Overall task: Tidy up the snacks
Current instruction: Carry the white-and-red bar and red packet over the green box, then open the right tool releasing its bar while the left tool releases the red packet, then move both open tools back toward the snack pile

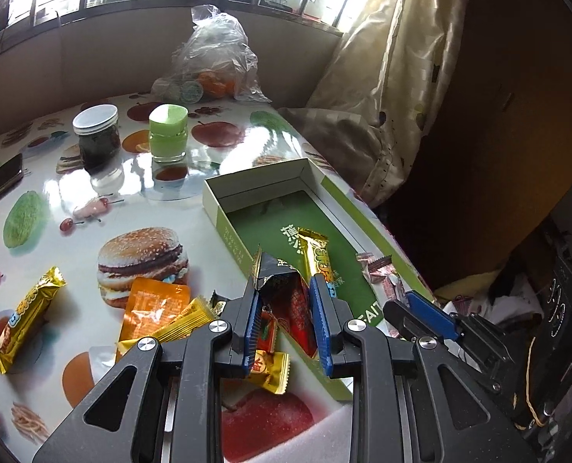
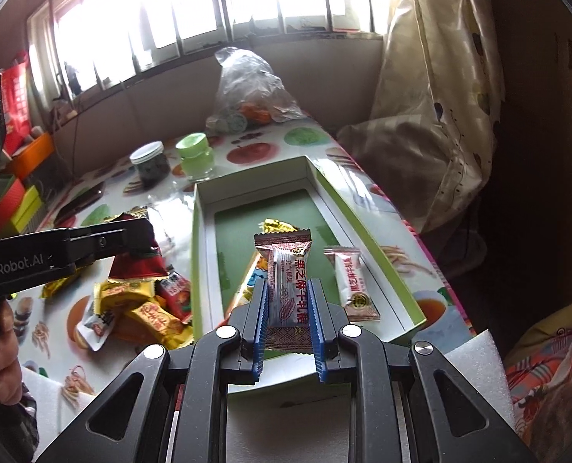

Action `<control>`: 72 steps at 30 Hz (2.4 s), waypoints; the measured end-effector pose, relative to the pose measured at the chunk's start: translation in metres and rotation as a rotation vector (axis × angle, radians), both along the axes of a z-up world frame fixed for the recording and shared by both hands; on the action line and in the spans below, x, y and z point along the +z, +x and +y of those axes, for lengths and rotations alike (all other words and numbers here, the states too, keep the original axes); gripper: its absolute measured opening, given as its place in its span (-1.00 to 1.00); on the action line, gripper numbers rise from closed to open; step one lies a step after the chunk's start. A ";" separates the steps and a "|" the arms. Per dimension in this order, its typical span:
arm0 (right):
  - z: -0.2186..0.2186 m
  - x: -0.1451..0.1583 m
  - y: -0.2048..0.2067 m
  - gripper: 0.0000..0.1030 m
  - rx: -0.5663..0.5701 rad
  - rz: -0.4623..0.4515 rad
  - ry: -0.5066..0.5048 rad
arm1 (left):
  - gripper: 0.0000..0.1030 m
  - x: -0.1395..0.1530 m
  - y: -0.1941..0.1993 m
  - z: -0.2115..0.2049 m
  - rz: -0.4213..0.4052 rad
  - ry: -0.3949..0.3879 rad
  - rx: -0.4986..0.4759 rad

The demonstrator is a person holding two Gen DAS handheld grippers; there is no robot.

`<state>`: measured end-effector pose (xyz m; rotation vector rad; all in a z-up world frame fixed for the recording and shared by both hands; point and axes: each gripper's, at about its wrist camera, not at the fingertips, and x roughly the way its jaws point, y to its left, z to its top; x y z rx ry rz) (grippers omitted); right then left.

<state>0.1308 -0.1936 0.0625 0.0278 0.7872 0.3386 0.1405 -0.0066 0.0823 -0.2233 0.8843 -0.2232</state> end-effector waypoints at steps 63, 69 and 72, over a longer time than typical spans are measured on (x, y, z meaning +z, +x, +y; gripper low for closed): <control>0.003 -0.016 -0.001 -0.26 -0.064 0.042 -0.082 | 0.04 -0.021 0.019 -0.026 0.045 0.020 -0.043; 0.005 -0.009 -0.011 -0.25 -0.069 0.029 -0.069 | 0.04 -0.012 0.001 -0.014 0.020 0.019 -0.019; 0.009 -0.003 -0.017 -0.25 -0.065 0.012 -0.065 | 0.04 -0.007 -0.011 -0.007 0.008 0.022 -0.003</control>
